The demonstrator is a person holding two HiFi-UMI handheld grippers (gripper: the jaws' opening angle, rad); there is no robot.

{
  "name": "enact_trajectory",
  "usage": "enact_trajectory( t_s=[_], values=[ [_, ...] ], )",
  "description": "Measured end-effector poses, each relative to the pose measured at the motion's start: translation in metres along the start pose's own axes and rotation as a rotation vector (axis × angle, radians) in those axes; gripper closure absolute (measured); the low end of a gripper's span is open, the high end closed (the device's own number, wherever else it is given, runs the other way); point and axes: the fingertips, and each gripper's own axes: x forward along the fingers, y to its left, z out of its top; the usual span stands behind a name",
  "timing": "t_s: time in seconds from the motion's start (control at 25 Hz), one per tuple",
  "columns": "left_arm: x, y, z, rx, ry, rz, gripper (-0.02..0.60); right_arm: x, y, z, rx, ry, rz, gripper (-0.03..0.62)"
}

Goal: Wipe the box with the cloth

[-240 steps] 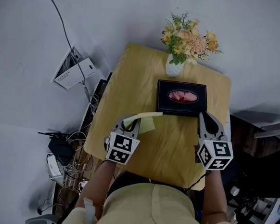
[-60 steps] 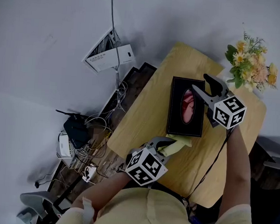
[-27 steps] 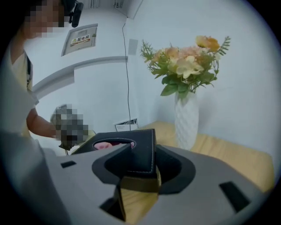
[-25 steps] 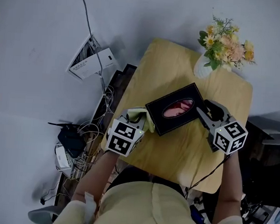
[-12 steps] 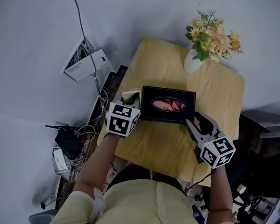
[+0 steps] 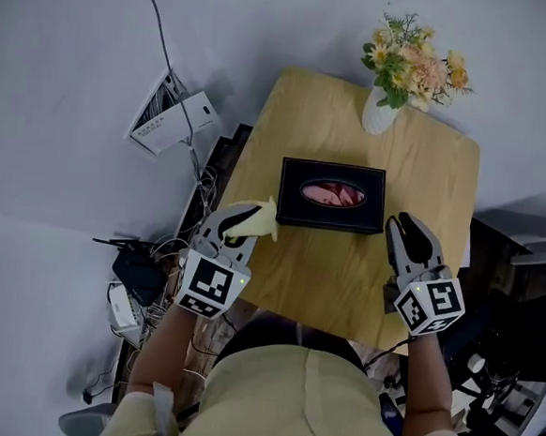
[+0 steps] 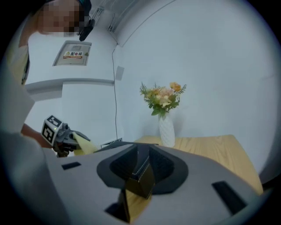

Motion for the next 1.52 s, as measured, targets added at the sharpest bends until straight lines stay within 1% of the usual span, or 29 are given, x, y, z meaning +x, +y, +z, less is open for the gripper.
enact_trajectory(
  t_s=[0.04,0.12,0.2,0.28,0.4,0.56,0.64,0.68,0.76,0.88,0.96,1.08,1.16,1.32,1.52],
  values=[
    [-0.011,-0.008,0.0,0.031,-0.004,-0.026,0.557,-0.004,0.001,0.005,0.006,-0.015,0.005,0.503],
    [-0.03,-0.019,0.006,0.055,-0.025,-0.062,0.557,-0.007,0.006,0.007,0.012,-0.015,0.025,0.529],
    [-0.043,-0.027,0.016,0.04,-0.07,-0.095,0.557,-0.008,0.011,0.002,0.008,0.003,0.037,0.546],
    [-0.046,-0.037,0.026,-0.002,-0.121,-0.121,0.557,-0.011,0.014,-0.005,-0.012,0.026,0.037,0.551],
    [-0.034,-0.06,0.036,-0.055,-0.173,-0.178,0.557,-0.018,0.017,-0.012,-0.048,0.049,0.019,0.554],
    [0.0,-0.099,0.049,-0.109,-0.218,-0.263,0.557,-0.031,0.01,-0.01,-0.027,0.036,-0.019,0.555],
    [0.019,-0.117,0.053,-0.125,-0.217,-0.283,0.557,-0.037,0.007,-0.007,-0.026,0.029,-0.04,0.554],
    [0.029,-0.124,0.052,-0.138,-0.202,-0.285,0.557,-0.041,0.006,-0.005,-0.029,0.027,-0.051,0.554],
    [0.048,-0.138,0.046,-0.178,-0.147,-0.283,0.557,-0.048,0.004,-0.003,-0.029,0.024,-0.07,0.554],
    [0.075,-0.157,0.029,-0.259,-0.049,-0.274,0.557,-0.059,-0.001,-0.005,-0.019,0.03,-0.091,0.554],
    [0.088,-0.161,0.024,-0.304,-0.012,-0.249,0.557,-0.065,-0.004,-0.01,-0.01,0.038,-0.096,0.554],
    [0.095,-0.151,0.023,-0.352,0.008,-0.192,0.557,-0.071,-0.006,-0.015,0.002,0.052,-0.09,0.554],
    [0.096,-0.142,0.019,-0.377,0.019,-0.168,0.557,-0.07,-0.005,-0.018,0.005,0.058,-0.081,0.554],
    [0.087,-0.125,0.008,-0.397,0.027,-0.127,0.557,-0.058,0.002,-0.02,0.008,0.064,-0.051,0.554],
    [0.07,-0.099,-0.008,-0.43,0.036,-0.043,0.557,-0.039,0.02,-0.021,0.017,0.062,0.011,0.554]
  ],
)
